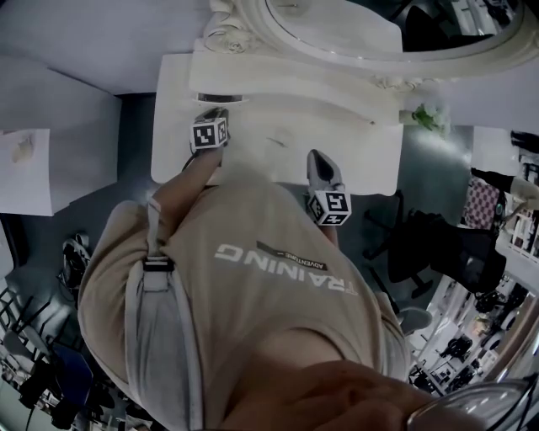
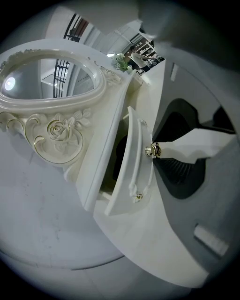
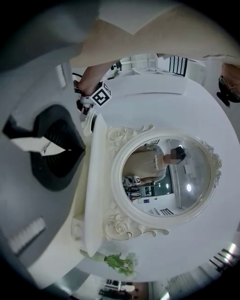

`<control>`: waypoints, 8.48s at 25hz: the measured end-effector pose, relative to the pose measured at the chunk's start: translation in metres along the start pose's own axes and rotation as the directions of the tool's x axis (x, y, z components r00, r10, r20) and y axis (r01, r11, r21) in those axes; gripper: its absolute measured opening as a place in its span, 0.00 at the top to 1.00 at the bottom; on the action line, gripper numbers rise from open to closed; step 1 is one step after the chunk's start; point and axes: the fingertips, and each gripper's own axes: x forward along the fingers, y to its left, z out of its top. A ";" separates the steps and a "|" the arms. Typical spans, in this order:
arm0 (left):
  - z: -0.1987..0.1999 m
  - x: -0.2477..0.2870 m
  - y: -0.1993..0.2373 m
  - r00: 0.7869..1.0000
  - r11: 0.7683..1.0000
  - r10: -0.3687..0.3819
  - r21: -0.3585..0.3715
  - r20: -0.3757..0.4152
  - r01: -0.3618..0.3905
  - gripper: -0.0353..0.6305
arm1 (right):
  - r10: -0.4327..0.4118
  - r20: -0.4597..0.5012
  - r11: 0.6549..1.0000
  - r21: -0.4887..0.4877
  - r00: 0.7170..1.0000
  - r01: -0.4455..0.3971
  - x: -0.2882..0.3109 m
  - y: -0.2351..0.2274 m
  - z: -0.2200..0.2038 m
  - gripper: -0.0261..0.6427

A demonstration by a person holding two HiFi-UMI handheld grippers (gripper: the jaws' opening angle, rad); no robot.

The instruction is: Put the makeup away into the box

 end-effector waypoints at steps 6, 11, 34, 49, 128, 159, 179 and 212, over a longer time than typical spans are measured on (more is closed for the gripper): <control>-0.016 -0.011 -0.003 1.000 1.000 -0.001 0.000 -0.018 0.001 0.77 | 0.002 0.020 1.000 -0.008 1.000 -0.002 -0.004 0.003 0.004 0.96; -0.024 -0.018 -0.006 1.000 1.000 -0.003 0.022 -0.031 0.003 0.77 | 0.004 0.022 1.000 -0.004 1.000 -0.004 -0.008 0.009 0.003 0.96; -0.052 -0.052 0.019 0.998 0.998 0.056 0.034 0.041 -0.057 0.85 | 0.060 -0.073 0.998 -0.021 0.995 -0.062 0.010 0.006 -0.021 0.96; -0.056 -0.081 0.034 0.996 0.986 0.083 0.143 0.029 -0.086 0.94 | 0.316 -0.519 0.872 -0.172 0.794 -0.459 0.098 -0.007 -0.113 0.95; 0.033 -0.162 0.076 0.889 0.890 -0.436 0.216 0.137 0.402 0.94 | 0.176 -0.761 0.462 -0.496 0.624 -0.735 0.259 0.214 -0.037 0.90; 0.038 -0.147 0.078 0.882 0.876 -0.462 0.203 0.092 0.437 0.94 | 0.225 -0.745 0.494 -0.468 0.627 -0.733 0.263 0.224 -0.029 0.85; 0.014 -0.138 0.059 0.874 0.855 -0.482 0.254 0.063 0.453 0.94 | 0.185 -0.520 0.647 -0.574 0.834 -0.502 0.225 0.204 0.003 0.96; -0.007 -0.032 0.032 0.972 0.877 -0.200 0.421 -0.122 0.233 0.94 | 0.334 -0.372 0.865 -0.244 0.866 -0.438 0.219 0.133 -0.099 0.96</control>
